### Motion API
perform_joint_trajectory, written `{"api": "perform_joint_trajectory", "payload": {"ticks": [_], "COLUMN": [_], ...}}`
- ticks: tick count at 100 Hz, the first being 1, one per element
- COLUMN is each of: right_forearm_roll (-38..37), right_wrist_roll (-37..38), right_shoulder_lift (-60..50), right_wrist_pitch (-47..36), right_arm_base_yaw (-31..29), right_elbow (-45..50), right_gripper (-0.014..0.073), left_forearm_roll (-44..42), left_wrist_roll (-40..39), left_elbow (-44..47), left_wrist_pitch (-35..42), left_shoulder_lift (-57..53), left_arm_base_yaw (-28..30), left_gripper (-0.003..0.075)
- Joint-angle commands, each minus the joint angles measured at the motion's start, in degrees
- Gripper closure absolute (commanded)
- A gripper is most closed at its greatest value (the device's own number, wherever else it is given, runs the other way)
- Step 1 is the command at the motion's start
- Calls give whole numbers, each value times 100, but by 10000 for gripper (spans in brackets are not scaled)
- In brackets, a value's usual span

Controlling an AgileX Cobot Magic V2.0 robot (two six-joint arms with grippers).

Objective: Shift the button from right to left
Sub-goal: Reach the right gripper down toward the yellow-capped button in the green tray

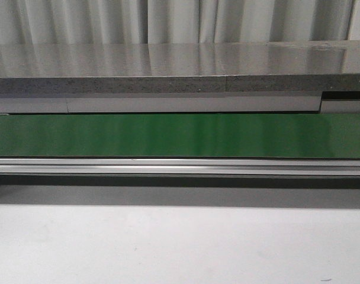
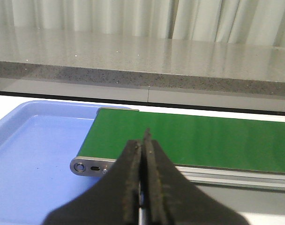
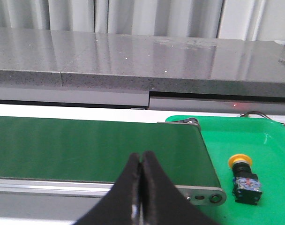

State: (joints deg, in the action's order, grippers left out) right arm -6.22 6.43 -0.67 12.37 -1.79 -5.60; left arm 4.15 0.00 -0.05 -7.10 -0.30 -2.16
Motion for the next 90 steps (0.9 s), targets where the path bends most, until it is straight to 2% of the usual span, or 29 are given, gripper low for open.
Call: {"api": "perform_joint_trajectory", "payload": {"ticks": [1,21,41,66,90], "right_forearm_roll": [-39,-4,-12,104,104], "right_wrist_roll": [-8,-1,-6,230,252], "right_shoulder_lift": [69,754,1806,3457,4869], "right_wrist_pitch": [0,792,2154,2837,3090], "right_arm_base_yaw": [-29,-29,-29,-36,-41], "right_elbow": [-573,-1502,-2532,-3548,-4344], "right_gripper": [659,659,659,659,658], "left_forearm_roll": [2,2,2,2,2], "left_wrist_roll": [-71,-71,-71,-71,-71], "left_elbow": [251,251,251,251,251], "left_wrist_pitch": [451,451,451,451,451], "left_shoulder_lift": [-182,-182,-182,-182,-182], "left_arm_base_yaw": [-37,-37,-37,-37,-37], "left_gripper": [741,741,741,741,741]}}
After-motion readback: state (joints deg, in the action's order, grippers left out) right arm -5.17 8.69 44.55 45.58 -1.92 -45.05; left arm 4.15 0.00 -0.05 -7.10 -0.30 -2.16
